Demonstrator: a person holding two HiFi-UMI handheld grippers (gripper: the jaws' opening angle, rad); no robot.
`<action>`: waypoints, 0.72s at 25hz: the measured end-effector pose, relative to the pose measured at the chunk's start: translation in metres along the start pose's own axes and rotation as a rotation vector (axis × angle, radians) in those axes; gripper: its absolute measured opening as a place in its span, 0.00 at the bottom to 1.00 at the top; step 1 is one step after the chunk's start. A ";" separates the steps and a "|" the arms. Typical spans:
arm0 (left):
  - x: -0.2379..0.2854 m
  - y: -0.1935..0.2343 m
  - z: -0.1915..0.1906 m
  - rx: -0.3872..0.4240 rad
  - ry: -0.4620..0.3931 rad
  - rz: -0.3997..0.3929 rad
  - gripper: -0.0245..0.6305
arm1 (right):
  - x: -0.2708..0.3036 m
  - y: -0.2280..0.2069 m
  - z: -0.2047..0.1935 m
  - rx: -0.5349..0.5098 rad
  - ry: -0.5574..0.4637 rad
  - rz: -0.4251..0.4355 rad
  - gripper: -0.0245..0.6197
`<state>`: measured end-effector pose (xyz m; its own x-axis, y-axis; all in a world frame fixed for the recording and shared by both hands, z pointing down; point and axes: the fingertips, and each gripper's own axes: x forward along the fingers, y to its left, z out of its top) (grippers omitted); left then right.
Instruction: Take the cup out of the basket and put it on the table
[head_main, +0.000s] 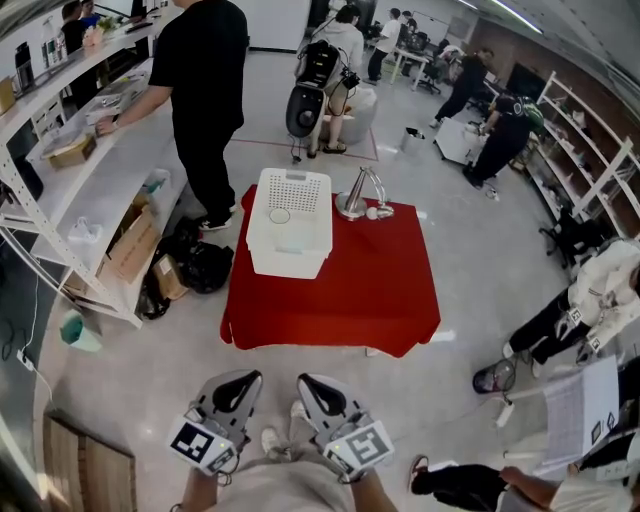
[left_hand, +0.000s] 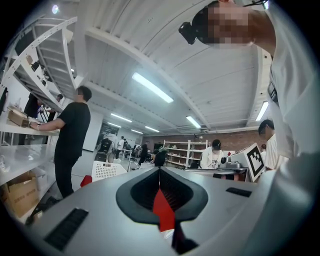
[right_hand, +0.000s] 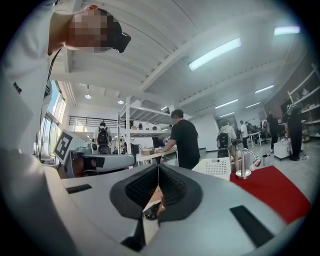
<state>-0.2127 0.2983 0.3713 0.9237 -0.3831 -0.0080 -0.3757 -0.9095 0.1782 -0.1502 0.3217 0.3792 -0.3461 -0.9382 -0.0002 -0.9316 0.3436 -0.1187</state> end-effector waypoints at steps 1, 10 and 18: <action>0.002 0.003 0.000 -0.001 0.001 0.001 0.05 | 0.003 -0.002 0.000 -0.003 0.000 0.003 0.05; 0.034 0.027 -0.002 0.005 0.018 0.036 0.05 | 0.035 -0.033 0.003 -0.032 -0.001 0.055 0.05; 0.078 0.048 0.005 0.004 0.021 0.079 0.05 | 0.060 -0.075 0.007 -0.009 -0.001 0.101 0.05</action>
<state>-0.1589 0.2234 0.3749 0.8927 -0.4499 0.0265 -0.4473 -0.8773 0.1740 -0.1006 0.2391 0.3808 -0.4383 -0.8987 -0.0123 -0.8929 0.4369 -0.1091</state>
